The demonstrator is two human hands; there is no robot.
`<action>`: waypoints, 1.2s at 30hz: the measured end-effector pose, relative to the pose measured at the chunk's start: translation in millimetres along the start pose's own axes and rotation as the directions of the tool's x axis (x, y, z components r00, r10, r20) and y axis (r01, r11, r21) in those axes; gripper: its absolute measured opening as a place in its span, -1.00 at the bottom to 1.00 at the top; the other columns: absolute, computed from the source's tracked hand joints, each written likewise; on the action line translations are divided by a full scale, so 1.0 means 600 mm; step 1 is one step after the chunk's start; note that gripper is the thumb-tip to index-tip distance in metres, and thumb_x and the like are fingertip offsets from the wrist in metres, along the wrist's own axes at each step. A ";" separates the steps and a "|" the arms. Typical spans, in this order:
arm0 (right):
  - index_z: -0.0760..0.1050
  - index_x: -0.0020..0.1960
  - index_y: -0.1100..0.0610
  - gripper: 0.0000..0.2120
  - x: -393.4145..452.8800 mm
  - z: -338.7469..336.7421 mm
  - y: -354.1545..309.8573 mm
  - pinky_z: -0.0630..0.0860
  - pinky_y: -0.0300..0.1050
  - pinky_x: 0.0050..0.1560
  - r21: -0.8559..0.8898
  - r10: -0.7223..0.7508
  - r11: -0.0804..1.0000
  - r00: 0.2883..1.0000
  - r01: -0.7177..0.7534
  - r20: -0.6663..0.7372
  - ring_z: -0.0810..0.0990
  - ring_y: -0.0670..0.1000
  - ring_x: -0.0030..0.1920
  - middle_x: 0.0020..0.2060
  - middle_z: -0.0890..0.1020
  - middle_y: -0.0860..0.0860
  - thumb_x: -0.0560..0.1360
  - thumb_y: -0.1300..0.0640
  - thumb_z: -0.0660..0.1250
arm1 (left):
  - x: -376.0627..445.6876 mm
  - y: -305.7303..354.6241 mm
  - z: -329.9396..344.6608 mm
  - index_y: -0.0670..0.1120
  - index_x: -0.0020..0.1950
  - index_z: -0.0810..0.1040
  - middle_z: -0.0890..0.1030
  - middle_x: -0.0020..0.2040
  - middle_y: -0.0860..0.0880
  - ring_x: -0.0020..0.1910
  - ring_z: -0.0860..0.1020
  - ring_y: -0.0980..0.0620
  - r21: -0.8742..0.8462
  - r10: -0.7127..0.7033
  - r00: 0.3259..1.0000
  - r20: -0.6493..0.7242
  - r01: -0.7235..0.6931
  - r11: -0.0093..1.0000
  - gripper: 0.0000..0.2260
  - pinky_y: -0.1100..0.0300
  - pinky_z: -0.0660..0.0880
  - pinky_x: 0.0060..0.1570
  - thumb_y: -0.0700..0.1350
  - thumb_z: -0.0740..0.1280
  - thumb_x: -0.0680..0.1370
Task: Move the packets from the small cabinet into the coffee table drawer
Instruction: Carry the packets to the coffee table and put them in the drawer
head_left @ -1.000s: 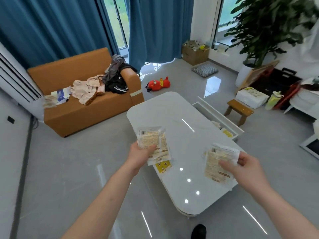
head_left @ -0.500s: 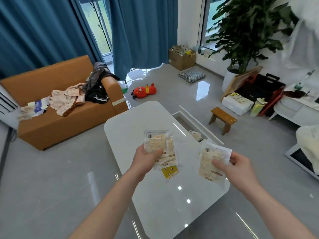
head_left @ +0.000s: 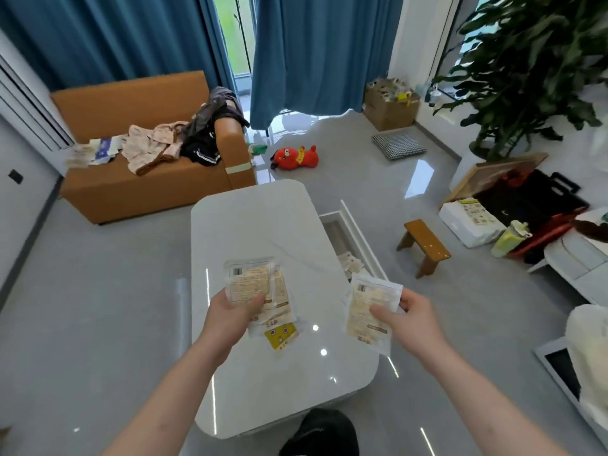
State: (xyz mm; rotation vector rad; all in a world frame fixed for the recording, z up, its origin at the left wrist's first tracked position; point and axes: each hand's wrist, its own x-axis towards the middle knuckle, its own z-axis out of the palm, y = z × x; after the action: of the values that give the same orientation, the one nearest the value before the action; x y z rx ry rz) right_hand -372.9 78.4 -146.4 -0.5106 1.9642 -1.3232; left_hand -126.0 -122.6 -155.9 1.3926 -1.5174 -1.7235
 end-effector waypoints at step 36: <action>0.64 0.08 -0.06 -0.78 0.731 -0.399 -0.036 0.58 -0.31 -0.26 -0.249 0.100 0.968 0.954 -0.027 0.283 0.69 -0.20 -0.12 -0.08 0.71 -0.20 0.52 0.22 0.46 | 0.452 0.030 0.631 -0.04 0.12 0.61 0.71 0.02 -0.07 0.00 0.70 -0.10 -0.397 -0.465 0.826 -0.318 0.329 0.857 -0.83 -0.08 0.63 0.08 -0.20 0.45 0.55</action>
State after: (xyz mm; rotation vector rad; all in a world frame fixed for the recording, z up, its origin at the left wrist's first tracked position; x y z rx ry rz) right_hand -846.1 -66.7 -217.0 -0.7113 1.8823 -0.9104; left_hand -569.5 -181.0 -287.0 1.8334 -0.7037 -1.6721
